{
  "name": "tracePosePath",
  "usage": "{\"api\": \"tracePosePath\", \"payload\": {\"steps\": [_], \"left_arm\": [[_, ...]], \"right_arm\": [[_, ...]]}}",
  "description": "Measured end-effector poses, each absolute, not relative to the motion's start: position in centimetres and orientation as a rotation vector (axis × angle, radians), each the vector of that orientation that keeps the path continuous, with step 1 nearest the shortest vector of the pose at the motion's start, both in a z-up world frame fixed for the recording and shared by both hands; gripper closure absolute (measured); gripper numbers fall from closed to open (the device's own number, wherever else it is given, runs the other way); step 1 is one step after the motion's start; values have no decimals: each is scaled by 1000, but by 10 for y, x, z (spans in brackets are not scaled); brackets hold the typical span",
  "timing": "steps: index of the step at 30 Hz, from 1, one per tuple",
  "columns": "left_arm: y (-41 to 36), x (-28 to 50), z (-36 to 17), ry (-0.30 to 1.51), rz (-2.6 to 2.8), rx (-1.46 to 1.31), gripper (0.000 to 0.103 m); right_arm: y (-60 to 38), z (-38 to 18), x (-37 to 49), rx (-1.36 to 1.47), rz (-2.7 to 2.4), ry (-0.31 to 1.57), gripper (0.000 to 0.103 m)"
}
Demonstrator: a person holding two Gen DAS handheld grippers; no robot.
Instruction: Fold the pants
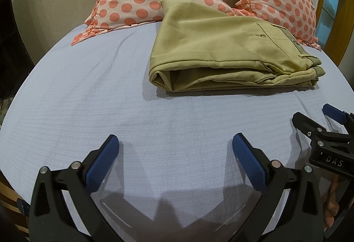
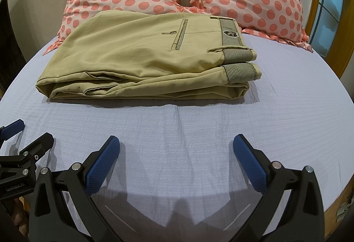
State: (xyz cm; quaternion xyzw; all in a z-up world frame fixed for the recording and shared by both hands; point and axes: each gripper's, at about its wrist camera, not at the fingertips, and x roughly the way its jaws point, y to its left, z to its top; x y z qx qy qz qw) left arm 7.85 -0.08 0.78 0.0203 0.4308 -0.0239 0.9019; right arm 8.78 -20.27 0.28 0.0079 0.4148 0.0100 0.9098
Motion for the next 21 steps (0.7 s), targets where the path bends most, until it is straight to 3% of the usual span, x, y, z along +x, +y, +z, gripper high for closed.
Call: {"api": "tracePosePath", "payload": {"steps": [21], "left_arm": [[0, 80, 8, 898, -48, 40, 2]], "right_arm": [[-203, 3, 88, 17, 21, 855, 1]]}}
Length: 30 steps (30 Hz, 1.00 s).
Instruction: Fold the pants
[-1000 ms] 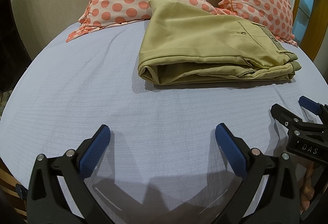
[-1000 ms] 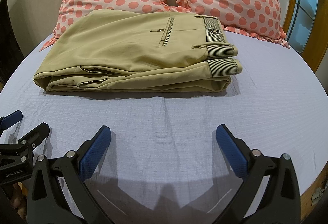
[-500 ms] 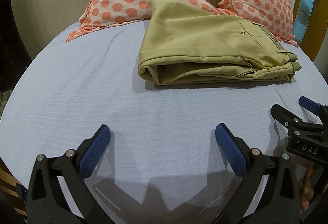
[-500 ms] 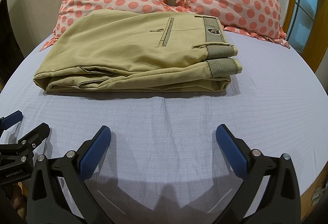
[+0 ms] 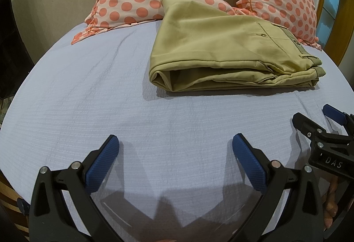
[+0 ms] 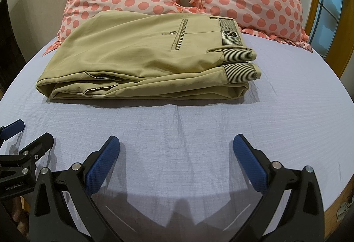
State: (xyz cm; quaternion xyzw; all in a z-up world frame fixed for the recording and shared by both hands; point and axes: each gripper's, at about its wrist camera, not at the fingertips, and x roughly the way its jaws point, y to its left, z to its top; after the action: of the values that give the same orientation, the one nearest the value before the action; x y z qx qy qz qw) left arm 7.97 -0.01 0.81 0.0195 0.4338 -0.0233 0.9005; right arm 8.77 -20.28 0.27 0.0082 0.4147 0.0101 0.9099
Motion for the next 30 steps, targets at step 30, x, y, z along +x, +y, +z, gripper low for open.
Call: {"api": "tracePosePath", "payload": {"steps": [30], "left_arm": [[-3, 82, 8, 915, -50, 40, 2]], "right_arm": [[-203, 2, 88, 17, 22, 854, 1]]}}
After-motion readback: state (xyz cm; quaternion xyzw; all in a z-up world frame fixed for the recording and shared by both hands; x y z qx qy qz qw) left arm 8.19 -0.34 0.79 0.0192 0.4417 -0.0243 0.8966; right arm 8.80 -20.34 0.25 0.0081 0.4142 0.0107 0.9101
